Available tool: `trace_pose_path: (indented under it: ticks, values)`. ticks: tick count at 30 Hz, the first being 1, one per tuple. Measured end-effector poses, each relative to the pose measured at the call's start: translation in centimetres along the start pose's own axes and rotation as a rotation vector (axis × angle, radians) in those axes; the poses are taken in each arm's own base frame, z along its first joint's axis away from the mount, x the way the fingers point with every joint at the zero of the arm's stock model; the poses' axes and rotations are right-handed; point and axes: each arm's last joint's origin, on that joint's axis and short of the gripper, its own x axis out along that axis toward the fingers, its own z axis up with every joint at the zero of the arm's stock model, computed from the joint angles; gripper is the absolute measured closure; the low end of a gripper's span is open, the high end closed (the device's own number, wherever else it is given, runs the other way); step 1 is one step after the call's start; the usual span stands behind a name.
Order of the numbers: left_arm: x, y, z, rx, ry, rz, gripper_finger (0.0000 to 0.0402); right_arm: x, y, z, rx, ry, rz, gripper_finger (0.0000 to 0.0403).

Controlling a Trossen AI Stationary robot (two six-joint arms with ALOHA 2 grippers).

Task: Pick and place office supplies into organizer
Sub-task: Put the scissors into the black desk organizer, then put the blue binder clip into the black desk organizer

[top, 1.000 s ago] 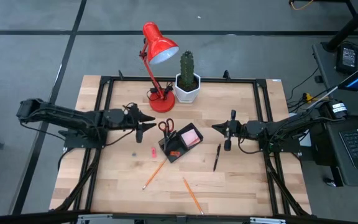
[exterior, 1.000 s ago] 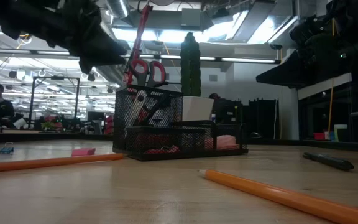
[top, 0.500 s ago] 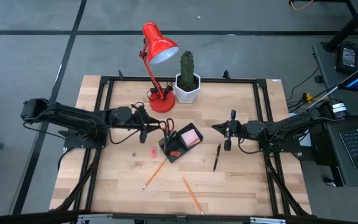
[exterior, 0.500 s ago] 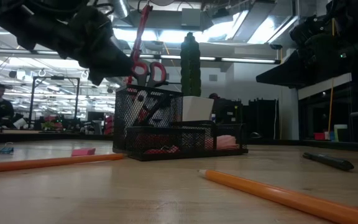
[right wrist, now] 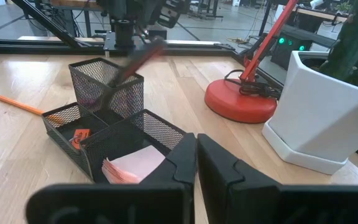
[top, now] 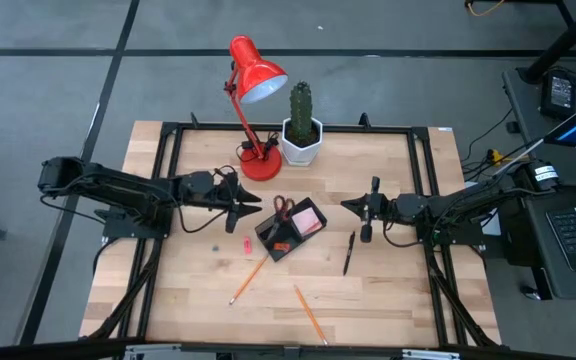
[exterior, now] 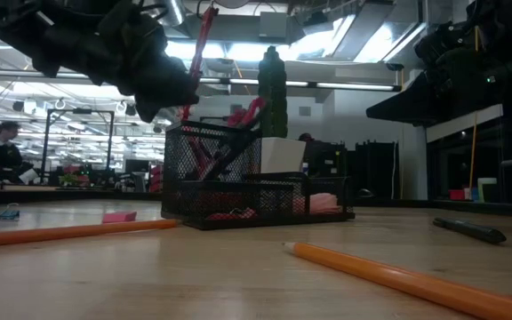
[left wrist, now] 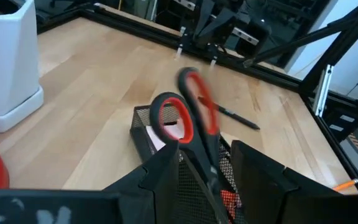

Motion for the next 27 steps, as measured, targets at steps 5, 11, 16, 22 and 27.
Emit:
trace_pose_path:
  ticks: [5,11,16,22,27]
  values:
    - [0.4,0.1,-0.4,0.008,0.021,0.007,0.0261,0.0,0.0,0.0,0.0,0.0,0.0,0.0383]
    - [0.4,-0.4,0.5,0.09,-0.069,-0.052,0.0261,0.0,0.0,0.0,0.0,0.0,0.0,0.0383]
    - [-0.2,-1.1,1.4,0.163,-0.148,-0.115,0.0261,0.0,0.0,0.0,0.0,0.0,0.0,0.0383]
    - [-1.0,-2.0,1.6,0.241,-0.159,-0.133,0.0291,0.0,0.0,0.0,0.0,0.0,0.0,0.0383]
    - [-1.6,-2.9,1.1,0.207,-0.104,-0.123,0.0344,0.0,0.0,0.0,0.0,0.0,0.0,0.0383]
